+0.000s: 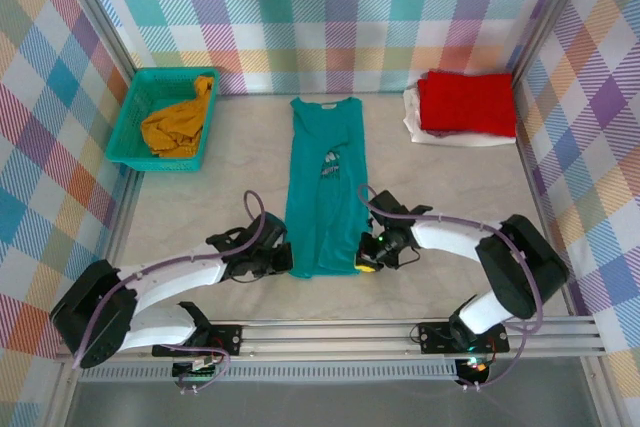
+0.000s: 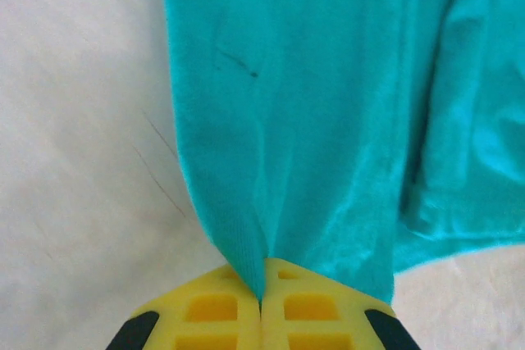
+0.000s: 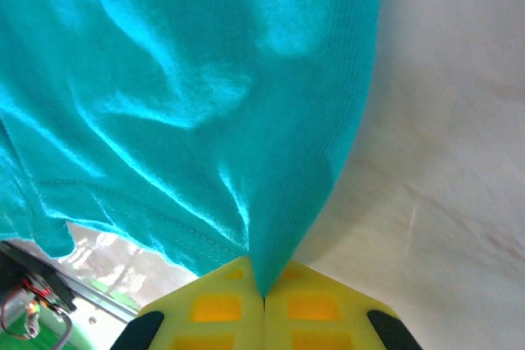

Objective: Fold and stack the t-shirts

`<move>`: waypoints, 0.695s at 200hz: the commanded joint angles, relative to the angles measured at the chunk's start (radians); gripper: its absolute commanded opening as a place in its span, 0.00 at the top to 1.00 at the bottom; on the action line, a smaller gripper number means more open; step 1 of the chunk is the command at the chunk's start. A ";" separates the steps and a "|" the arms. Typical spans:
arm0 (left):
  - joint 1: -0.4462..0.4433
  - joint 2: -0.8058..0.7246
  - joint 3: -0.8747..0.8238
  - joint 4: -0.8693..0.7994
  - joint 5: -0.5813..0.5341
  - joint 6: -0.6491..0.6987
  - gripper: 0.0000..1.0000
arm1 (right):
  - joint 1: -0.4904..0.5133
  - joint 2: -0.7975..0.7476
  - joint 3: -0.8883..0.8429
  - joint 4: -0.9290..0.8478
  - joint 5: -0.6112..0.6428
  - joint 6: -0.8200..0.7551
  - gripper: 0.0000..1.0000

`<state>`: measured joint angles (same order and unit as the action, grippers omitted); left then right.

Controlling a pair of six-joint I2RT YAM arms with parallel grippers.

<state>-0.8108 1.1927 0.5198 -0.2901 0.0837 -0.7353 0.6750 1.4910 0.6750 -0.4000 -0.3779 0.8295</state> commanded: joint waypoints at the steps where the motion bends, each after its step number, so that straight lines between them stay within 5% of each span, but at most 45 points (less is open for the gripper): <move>1: -0.077 -0.076 -0.051 -0.101 -0.051 -0.091 1.00 | 0.006 -0.076 -0.068 -0.064 -0.010 -0.008 1.00; 50: -0.057 -0.101 0.113 -0.210 -0.134 -0.073 1.00 | -0.006 -0.136 0.083 -0.201 0.075 -0.025 1.00; 139: 0.265 0.378 0.628 -0.267 -0.032 0.184 1.00 | -0.247 0.217 0.607 -0.306 0.147 -0.258 1.00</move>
<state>-0.5938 1.4590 1.0252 -0.5079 0.0303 -0.6788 0.4625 1.6146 1.1740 -0.6643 -0.2642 0.6716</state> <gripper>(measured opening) 0.056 0.059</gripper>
